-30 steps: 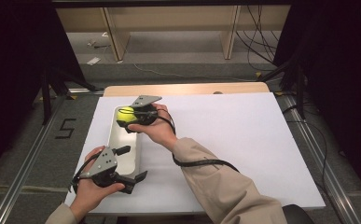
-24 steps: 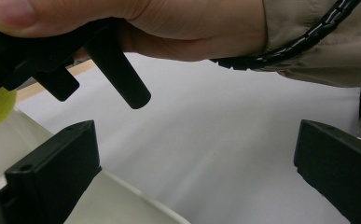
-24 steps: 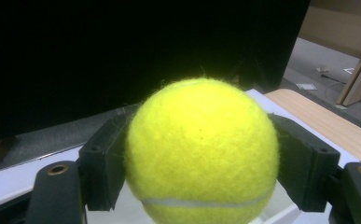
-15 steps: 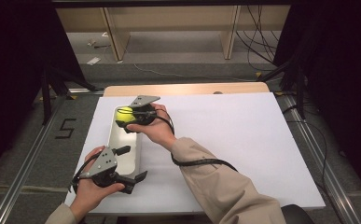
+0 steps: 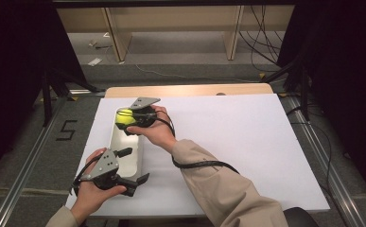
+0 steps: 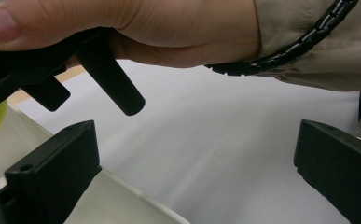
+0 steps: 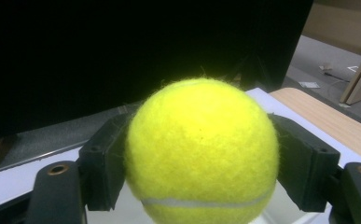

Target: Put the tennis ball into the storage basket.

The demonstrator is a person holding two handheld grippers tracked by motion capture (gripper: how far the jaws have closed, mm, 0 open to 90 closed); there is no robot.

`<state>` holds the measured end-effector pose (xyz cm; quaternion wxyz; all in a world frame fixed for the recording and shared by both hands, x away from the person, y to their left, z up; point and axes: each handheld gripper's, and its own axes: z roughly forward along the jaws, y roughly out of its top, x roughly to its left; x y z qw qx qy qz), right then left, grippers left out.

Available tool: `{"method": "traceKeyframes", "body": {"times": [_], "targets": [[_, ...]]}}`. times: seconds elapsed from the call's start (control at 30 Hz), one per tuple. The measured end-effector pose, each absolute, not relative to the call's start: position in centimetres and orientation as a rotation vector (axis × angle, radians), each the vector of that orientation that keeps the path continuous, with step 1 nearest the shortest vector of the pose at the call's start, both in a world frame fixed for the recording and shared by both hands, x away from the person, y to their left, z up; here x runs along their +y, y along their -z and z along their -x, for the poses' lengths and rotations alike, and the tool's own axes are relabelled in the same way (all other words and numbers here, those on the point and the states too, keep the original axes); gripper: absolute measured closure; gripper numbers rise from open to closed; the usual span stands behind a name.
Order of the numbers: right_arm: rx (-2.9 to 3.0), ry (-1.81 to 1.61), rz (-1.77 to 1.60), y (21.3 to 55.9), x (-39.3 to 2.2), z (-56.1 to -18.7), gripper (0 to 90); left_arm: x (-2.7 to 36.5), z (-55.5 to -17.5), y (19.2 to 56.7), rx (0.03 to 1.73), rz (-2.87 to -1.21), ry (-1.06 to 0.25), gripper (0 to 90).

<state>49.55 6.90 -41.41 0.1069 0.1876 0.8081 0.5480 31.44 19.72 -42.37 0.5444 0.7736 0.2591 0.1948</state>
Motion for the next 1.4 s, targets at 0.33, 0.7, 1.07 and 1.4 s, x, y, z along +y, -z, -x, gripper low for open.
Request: {"method": "traceKeyframes", "body": {"times": [0.33, 0.7, 1.07, 1.4], "targets": [[2.39, -1.61, -0.546, 41.53, 7.15, -49.57, 27.2, 19.71, -31.42, 42.36, 0.614, -1.835, -0.463, 0.0], [2.4, -1.604, -0.55, 41.73, 7.45, -49.57, 27.2, 19.73, -31.42, 42.36, 0.614, -1.834, -0.463, 0.0], [2.406, -1.602, -0.545, 41.84, 7.65, -49.66, 27.2, 19.72, -31.41, 42.35, 0.614, -1.834, -0.463, 0.0], [2.414, -1.595, -0.548, 42.09, 7.76, -49.67, 27.2, 19.73, -31.41, 42.35, 0.613, -1.833, -0.463, 0.0]]}}
